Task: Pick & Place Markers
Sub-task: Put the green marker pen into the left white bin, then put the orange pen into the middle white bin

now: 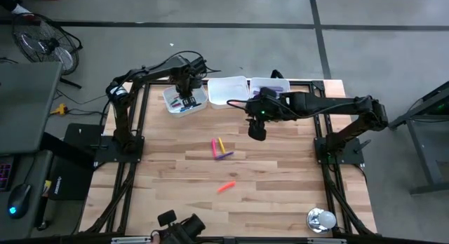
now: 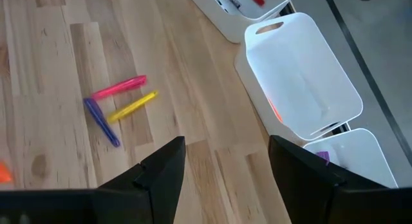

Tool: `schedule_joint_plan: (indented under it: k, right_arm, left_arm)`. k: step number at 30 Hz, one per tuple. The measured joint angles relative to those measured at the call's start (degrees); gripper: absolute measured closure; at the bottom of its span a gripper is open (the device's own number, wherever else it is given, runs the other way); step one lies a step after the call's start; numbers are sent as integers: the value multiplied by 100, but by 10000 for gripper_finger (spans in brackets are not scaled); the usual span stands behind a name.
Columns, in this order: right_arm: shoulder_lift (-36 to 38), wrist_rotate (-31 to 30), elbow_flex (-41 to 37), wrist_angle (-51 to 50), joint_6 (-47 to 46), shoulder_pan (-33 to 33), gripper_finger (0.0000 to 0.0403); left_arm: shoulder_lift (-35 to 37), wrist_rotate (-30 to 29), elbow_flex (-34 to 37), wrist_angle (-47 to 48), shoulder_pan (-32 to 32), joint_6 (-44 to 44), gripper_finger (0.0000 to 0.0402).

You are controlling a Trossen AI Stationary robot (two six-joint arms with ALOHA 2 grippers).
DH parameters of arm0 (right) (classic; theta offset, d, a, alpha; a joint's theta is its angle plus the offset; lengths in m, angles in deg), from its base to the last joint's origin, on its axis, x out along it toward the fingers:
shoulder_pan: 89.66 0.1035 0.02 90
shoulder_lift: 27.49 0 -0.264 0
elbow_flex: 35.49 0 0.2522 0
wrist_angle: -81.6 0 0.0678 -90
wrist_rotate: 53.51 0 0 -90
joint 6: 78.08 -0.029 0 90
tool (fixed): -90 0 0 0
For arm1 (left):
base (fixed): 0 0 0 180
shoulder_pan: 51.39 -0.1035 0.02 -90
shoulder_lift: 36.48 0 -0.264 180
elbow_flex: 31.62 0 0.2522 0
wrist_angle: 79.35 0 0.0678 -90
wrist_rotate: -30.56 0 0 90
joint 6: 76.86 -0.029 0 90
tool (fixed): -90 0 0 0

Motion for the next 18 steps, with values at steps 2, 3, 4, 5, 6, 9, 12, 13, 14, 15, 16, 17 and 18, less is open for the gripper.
schedule_joint_plan:
  k: [2,3,4,5,6,9,12,13,14,15,16,17,18]
  right_arm:
    - [0,2,0,2,0,0,191]
    - [0,0,0,0,0,0,191]
    - [0,2,0,2,0,0,192]
    - [0,2,0,2,0,0,192]
    - [0,2,0,0,2,0,191]
    - [0,3,0,2,7,0,190]
    - [0,4,0,2,4,0,191]
    - [0,4,0,2,4,0,192]
    - [0,4,0,2,4,0,192]
    - [0,4,0,2,2,0,191]
    - [0,4,0,2,3,0,191]
    - [0,2,0,2,2,0,190]
    - [0,3,0,2,-8,0,190]
  left_arm:
    - [0,-5,0,50,0,0,327]
    - [0,-6,0,85,0,0,317]
    - [0,-14,2,119,0,0,308]
    - [0,-25,2,136,2,0,302]
    - [1,-27,2,127,7,0,298]
    - [0,-51,2,114,51,28,291]
    - [2,-88,2,139,125,41,289]
    - [11,-135,2,170,144,42,289]
    - [40,-152,2,203,170,44,288]
    - [69,-184,2,262,197,44,288]
    - [91,-257,2,319,207,44,288]
    - [97,-309,2,346,255,44,288]
    - [104,-352,2,371,283,46,288]
